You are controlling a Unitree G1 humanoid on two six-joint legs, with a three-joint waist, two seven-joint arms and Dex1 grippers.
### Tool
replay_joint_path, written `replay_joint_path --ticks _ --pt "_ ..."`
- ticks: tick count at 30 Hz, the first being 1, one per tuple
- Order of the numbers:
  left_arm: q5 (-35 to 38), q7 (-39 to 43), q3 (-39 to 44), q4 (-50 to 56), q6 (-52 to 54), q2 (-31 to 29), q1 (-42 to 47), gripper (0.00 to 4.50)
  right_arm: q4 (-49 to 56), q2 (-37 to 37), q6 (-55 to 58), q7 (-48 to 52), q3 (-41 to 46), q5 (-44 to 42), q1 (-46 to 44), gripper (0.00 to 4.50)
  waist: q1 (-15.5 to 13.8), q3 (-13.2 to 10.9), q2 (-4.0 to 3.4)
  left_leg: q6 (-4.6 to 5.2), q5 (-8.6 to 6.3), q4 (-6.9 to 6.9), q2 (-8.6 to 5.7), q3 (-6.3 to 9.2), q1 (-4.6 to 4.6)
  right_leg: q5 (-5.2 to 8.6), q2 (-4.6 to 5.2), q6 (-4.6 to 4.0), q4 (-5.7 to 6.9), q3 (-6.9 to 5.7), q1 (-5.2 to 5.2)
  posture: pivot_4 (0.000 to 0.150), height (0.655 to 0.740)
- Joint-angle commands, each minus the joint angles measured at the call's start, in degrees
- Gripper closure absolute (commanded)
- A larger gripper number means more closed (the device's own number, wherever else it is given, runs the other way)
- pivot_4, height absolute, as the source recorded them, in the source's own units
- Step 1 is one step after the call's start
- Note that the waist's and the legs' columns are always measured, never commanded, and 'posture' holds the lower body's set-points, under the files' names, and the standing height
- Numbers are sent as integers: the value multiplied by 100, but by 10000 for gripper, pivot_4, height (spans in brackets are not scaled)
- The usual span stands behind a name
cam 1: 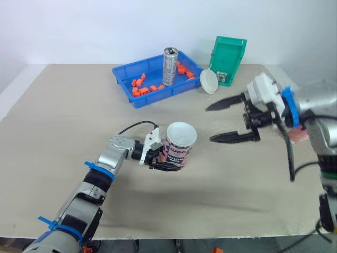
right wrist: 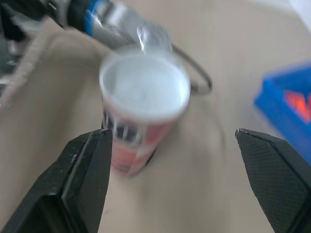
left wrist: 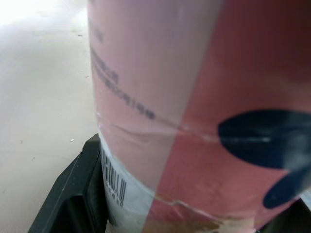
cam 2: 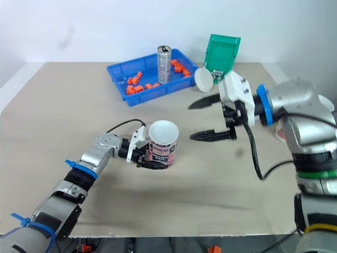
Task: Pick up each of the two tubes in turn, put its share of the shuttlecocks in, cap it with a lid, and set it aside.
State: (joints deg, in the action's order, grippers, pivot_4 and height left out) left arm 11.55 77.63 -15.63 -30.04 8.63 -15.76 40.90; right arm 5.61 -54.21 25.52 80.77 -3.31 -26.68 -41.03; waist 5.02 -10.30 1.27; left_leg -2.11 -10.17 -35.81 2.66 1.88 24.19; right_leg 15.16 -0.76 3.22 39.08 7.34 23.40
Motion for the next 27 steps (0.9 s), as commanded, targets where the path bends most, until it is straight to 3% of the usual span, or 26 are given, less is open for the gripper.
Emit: replay_joint_path --ticks 1,4,14,27 --pt "112 -182 253 80 -13 -27 -35 12112 843 -30 282 -536 490 -216 523 48 2 -1 -1 0 0 0 0 1 -1 0 0 0 0 -1 -1 1500 7400" --pt "318 -104 416 161 101 -23 69 982 1312 100 482 -925 629 -357 1005 0 -2 -5 3 0 0 -3 -1 2 3 -2 0 3 1 0 1 1500 7400" --pt "447 509 350 1052 134 -535 -51 982 1843 308 714 -1527 656 -588 1583 0 -40 -11 13 -2 0 -2 -8 1 13 3 6 12 -10 1 2 1500 7400" --pt "649 414 692 1858 273 -1426 -462 982 1931 624 777 -1784 353 -667 1586 0 -58 -15 20 -2 0 -1 -4 3 13 5 6 9 -9 -3 2 1500 7400"
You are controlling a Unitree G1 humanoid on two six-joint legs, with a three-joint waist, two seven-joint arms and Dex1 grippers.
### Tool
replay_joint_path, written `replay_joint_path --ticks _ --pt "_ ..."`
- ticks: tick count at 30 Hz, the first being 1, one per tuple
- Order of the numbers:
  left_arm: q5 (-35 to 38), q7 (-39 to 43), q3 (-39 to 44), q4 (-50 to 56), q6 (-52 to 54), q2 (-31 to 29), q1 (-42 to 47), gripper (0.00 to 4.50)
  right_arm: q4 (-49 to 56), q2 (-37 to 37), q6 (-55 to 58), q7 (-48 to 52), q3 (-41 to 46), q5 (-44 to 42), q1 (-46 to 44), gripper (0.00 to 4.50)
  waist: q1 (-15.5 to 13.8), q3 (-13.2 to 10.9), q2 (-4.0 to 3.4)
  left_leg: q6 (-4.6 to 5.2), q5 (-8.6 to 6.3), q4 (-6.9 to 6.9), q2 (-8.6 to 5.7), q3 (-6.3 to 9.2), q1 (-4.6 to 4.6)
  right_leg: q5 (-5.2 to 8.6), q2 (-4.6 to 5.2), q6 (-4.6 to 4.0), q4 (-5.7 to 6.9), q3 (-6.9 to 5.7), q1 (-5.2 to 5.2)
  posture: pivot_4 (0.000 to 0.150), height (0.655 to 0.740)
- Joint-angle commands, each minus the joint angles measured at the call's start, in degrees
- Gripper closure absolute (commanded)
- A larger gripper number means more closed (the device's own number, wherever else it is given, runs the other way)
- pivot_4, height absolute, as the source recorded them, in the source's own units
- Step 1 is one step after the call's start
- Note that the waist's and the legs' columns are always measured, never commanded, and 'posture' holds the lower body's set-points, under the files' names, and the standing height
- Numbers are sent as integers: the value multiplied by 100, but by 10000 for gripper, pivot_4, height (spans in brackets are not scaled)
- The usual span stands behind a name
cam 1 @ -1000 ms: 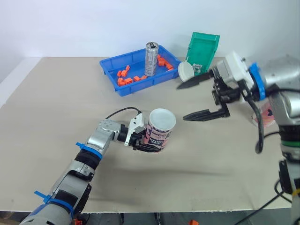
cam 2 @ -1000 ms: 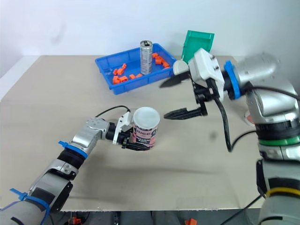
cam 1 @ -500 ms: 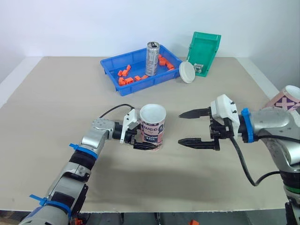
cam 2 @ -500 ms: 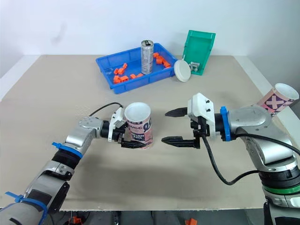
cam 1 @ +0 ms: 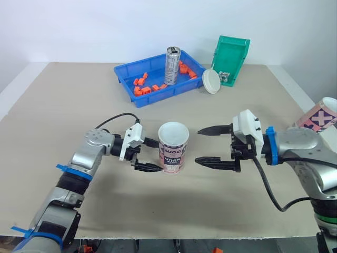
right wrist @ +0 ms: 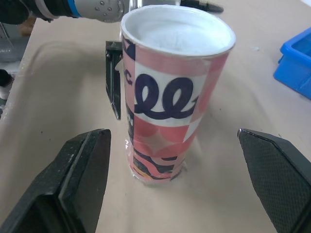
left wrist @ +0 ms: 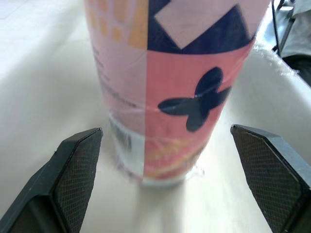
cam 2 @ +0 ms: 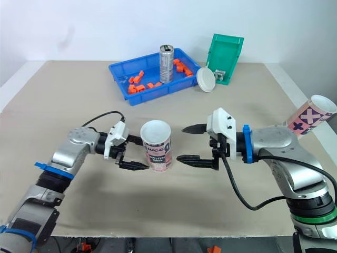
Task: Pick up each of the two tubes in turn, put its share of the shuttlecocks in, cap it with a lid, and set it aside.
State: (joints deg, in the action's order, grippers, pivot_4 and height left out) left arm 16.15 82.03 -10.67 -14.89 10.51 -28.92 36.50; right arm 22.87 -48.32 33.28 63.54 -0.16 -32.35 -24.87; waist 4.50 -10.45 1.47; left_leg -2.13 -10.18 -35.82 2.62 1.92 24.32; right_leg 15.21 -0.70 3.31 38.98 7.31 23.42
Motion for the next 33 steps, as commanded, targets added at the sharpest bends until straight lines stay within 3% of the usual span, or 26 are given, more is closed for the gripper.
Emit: replay_joint_path --ticks 1,6,20,23,33 --pt "200 -49 200 384 98 -141 -38 982 207 61 5 -71 15 -87 -32 0 -10 0 0 0 0 0 0 0 0 0 0 0 0 0 0 1500 7400" --pt "454 -179 495 993 411 -513 -311 982 161 343 -10 -238 -245 23 -7 0 -15 -2 3 -1 -1 1 0 0 2 2 1 -1 -2 -1 1 1500 7400" --pt "2253 -1139 1678 3515 2314 -1294 -1144 982 -381 883 -287 -246 -671 351 -94 0 -15 -8 15 -1 -1 -3 4 0 1 2 2 -1 0 -5 -1 1500 7400" --pt "2546 -1353 1841 3669 2583 -1401 -1156 982 -527 965 -371 -217 -716 444 -143 0 -15 -8 15 -1 -1 -2 4 0 -1 1 2 -2 0 -6 0 1500 7400" --pt "2486 -1337 1621 3404 2447 -1413 -1069 982 -579 1043 -405 -209 -626 457 -150 0 -15 -9 15 -2 -1 -1 4 0 0 2 2 -4 0 -7 0 1500 7400"
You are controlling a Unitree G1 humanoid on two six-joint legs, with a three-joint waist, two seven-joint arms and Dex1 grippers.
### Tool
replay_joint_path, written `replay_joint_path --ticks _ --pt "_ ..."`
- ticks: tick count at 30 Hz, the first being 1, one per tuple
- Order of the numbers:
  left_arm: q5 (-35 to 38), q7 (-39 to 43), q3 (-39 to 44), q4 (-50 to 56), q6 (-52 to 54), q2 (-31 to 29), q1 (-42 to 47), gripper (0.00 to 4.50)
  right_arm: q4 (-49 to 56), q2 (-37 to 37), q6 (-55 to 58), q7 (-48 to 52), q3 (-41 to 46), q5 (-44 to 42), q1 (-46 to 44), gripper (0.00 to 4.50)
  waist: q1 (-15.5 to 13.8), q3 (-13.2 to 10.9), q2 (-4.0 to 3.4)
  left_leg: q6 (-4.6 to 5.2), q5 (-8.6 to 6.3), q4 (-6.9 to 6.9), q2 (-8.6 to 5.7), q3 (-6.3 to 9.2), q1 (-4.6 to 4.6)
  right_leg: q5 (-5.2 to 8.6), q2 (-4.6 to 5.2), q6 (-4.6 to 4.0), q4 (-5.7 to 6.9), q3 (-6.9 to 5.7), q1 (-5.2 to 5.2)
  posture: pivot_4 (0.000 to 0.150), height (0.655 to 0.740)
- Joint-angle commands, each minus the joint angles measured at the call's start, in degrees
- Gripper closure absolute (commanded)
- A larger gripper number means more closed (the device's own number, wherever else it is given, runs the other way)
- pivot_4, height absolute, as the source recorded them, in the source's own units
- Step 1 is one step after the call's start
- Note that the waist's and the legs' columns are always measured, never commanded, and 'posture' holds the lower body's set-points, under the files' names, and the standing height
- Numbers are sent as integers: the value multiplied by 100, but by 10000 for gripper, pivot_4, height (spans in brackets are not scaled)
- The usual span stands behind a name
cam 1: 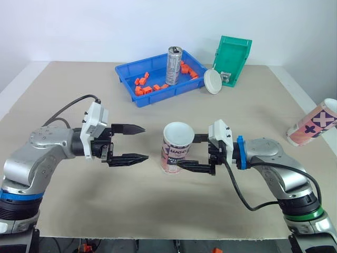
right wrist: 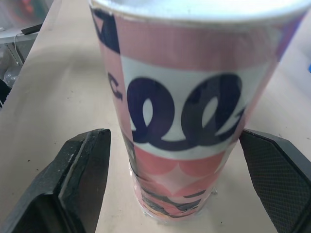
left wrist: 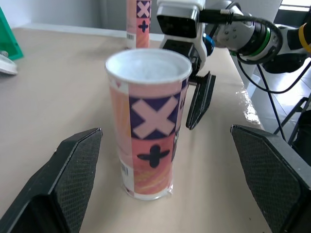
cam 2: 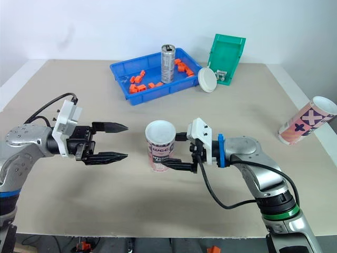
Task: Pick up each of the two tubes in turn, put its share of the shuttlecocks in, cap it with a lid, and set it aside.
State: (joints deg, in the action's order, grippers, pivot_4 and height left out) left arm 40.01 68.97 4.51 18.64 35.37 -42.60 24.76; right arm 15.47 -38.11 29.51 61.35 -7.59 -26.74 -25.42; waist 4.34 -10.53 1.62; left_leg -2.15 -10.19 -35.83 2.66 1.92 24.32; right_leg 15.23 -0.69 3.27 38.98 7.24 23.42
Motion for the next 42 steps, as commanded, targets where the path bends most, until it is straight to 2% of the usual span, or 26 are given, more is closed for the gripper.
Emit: replay_joint_path --ticks 1,8,17,27,30,31,34,38,42 --pt "128 -36 112 38 -23 -47 134 982 200 28 -4 4 116 -128 -82 0 0 0 0 0 0 0 0 0 0 0 0 0 0 0 0 1500 7400" --pt "318 -109 201 10 99 -56 345 982 198 173 1 -47 -15 -68 -36 0 0 0 0 0 0 0 0 0 0 0 0 0 0 0 0 1500 7400" --pt "399 -221 203 93 109 -103 367 982 -454 565 -266 -105 -185 216 -186 0 1 0 0 0 0 0 0 0 0 0 0 0 0 0 0 1500 7400" --pt "430 -275 185 100 80 -77 371 982 -605 795 -341 11 -235 195 -265 0 1 0 0 0 0 0 0 0 0 0 0 0 0 0 0 1500 7400" --pt "436 -284 179 73 74 -60 403 0 -608 826 -357 -8 -175 183 -278 8209 1 0 0 0 0 0 0 0 0 0 0 0 0 0 0 1500 7400" --pt "440 -288 177 65 72 -51 414 0 -596 811 -356 10 -160 176 -276 13278 1 0 0 0 0 0 0 0 0 0 0 1 0 0 0 1500 7400" --pt "535 -364 199 4 97 55 534 0 -513 748 -310 -63 -54 168 -278 21045 0 0 0 0 0 0 0 0 1 0 0 0 0 0 0 1500 7400" --pt "750 -594 219 -229 176 379 849 0 -348 547 -220 -240 435 -18 -280 21045 -19 0 0 0 0 -2 -2 1 1 -2 1 3 0 0 -2 1500 7400" --pt "816 -788 149 -543 157 775 1181 0 -601 194 -247 -686 1361 -71 -286 21045 -28 -1 2 -1 0 -9 -7 0 5 -4 5 8 -1 1 -4 1500 7400"
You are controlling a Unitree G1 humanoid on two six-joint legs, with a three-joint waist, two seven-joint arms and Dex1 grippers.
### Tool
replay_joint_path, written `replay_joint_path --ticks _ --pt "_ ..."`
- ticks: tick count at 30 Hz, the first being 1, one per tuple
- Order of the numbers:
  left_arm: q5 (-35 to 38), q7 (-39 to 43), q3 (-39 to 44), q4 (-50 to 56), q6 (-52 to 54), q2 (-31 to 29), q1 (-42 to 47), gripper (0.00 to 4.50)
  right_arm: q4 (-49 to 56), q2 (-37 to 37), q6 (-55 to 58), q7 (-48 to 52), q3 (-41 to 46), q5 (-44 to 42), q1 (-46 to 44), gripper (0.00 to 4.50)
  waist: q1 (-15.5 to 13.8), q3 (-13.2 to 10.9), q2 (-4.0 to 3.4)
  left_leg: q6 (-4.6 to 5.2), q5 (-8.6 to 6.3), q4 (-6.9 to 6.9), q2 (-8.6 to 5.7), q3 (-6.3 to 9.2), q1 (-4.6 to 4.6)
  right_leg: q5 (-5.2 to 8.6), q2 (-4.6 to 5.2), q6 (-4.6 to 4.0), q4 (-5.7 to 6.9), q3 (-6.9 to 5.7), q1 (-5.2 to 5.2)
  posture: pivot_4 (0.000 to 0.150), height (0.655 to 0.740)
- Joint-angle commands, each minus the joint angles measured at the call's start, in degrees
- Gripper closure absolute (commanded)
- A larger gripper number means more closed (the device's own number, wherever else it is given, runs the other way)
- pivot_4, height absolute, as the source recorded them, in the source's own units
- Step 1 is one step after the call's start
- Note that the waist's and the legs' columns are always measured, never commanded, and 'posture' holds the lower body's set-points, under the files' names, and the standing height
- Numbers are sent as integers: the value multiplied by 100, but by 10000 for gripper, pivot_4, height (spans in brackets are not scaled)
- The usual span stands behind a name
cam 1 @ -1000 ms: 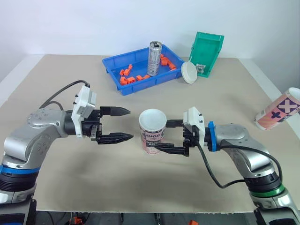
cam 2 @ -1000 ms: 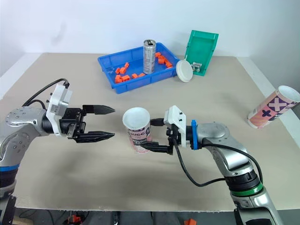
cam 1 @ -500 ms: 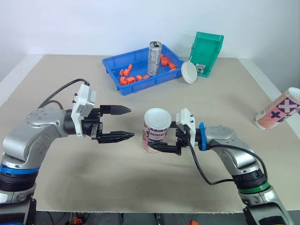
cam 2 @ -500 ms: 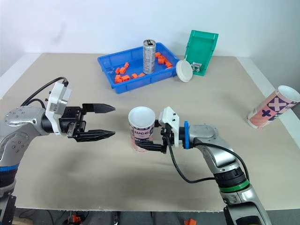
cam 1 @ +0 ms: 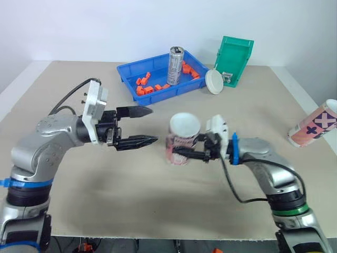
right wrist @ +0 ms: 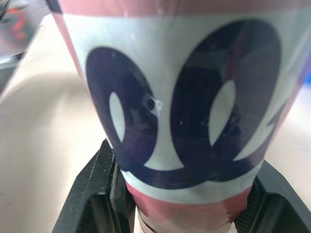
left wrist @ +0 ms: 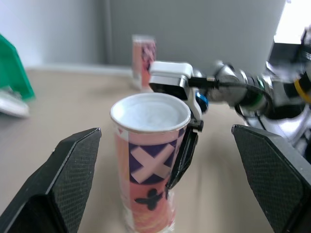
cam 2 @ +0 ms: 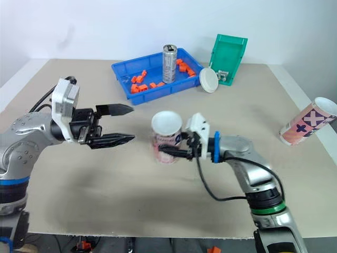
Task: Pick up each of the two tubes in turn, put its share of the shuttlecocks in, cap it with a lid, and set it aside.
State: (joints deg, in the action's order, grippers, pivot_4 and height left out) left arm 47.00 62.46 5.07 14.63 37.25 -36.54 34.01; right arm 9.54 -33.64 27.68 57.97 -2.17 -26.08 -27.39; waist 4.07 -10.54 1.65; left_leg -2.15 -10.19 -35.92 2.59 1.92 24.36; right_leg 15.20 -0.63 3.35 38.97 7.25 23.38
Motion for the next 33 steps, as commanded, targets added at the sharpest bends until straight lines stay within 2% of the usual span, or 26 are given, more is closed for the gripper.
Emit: replay_joint_path --ticks 1,5,11,20,28,31,33 --pt "96 -168 61 -226 -58 261 334 0 -137 -346 -101 -507 1086 -111 -63 21045 -1 0 0 0 0 0 0 0 0 -1 0 1 -1 0 0 1500 7400" --pt "-9 -181 -98 -564 -138 625 612 0 -792 -664 -315 -1307 1921 254 127 21045 -28 0 1 0 0 0 -3 0 1 -1 0 0 -1 2 0 1500 7400" --pt "-329 -77 -438 -1089 -394 1116 898 0 -1472 -716 -414 -2270 2599 507 365 21045 -5 0 -1 1 0 7 -3 -6 -2 0 -2 -2 -1 11 2 1500 7400" --pt "-747 113 -746 -1647 -751 1623 1113 0 -1932 -559 -508 -2684 2693 490 395 21045 27 1 -4 1 0 5 -4 -11 -6 -5 -3 4 1 18 -1 1500 7400" --pt "-833 107 -697 -1753 -799 1792 1156 0 -2612 -483 -596 -2731 2689 429 409 21045 26 2 -4 1 0 4 -7 -12 -5 -4 -1 6 0 20 -2 1500 7400" --pt "-826 90 -666 -1751 -788 1806 1171 0 -2625 -427 -386 -2513 2743 130 494 11338 26 2 -4 1 0 -1 -7 -11 -7 -6 -1 9 0 19 -7 1500 7400" --pt "-837 83 -649 -1781 -809 1808 1195 0 -2716 -490 -298 -2472 2539 284 628 1155 26 2 -4 1 0 -2 -7 -11 -7 -8 -2 10 0 20 -7 1500 7400"
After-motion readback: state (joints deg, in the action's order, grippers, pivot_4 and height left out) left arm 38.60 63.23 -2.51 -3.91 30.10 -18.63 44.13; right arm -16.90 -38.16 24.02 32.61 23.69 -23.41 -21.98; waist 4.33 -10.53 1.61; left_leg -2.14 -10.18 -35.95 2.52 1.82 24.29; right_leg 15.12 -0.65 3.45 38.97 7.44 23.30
